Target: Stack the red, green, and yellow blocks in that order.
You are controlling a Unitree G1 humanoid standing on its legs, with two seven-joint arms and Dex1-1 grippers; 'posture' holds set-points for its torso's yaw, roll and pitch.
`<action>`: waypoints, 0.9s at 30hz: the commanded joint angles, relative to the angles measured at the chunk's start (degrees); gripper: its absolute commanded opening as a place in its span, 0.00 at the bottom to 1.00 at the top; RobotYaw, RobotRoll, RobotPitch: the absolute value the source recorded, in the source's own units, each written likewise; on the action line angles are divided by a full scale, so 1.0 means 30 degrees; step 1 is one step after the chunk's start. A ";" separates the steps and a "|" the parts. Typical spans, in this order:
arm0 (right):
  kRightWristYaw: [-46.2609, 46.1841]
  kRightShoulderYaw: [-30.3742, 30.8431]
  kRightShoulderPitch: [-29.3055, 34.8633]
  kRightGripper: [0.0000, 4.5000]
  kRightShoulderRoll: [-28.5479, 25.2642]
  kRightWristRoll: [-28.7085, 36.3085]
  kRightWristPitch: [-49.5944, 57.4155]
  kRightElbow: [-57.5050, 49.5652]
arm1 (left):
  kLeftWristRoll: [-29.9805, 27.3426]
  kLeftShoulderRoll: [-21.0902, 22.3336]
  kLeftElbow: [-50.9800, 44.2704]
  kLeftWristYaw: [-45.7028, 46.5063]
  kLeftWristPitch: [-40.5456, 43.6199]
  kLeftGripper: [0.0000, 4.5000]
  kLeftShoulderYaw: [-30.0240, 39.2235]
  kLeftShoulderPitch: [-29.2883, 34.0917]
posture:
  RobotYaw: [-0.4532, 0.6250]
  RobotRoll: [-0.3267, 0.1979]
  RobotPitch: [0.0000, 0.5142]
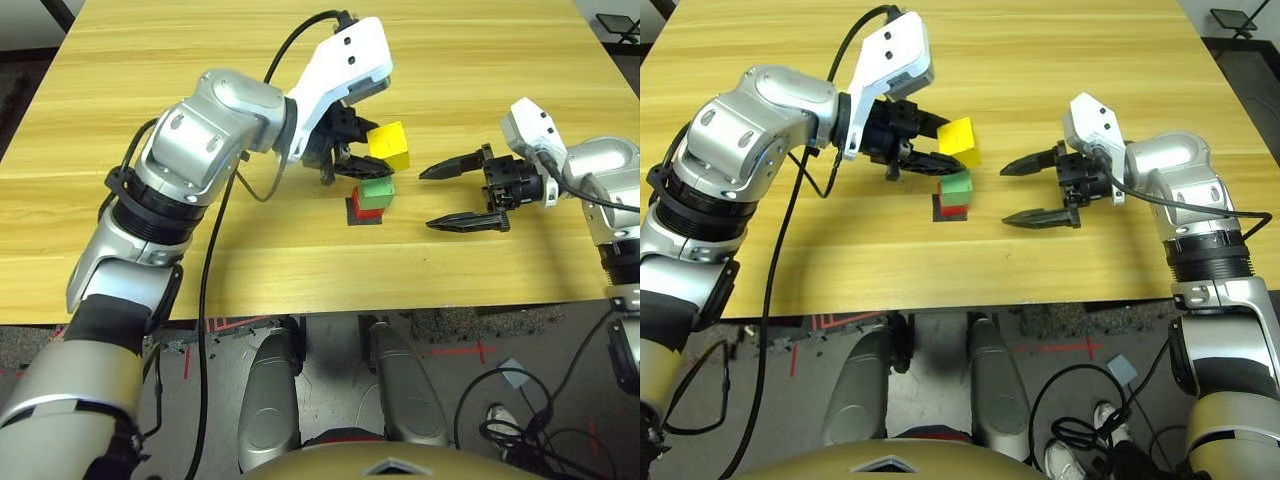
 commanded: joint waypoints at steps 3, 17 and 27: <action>-0.0120 -0.0270 0.0350 1.00 -0.0088 0.0200 0.0041 -0.0337 | 0.0280 0.0440 -0.0981 -0.0727 0.0955 0.46 -0.0454 -0.0548 | 0.49 0.64 0.55; -0.0328 -0.0163 0.0423 1.00 0.0132 0.0277 0.0092 -0.0376 | 0.0912 -0.0336 -0.0892 -0.0457 0.1733 0.46 -0.0851 -0.0808 | 0.49 0.66 0.56; -0.0604 -0.0291 0.0854 1.00 0.0063 0.0471 0.0410 -0.0973 | 0.1241 -0.0402 -0.1049 -0.0403 0.1471 0.46 -0.1295 -0.0415 | 0.48 0.66 0.57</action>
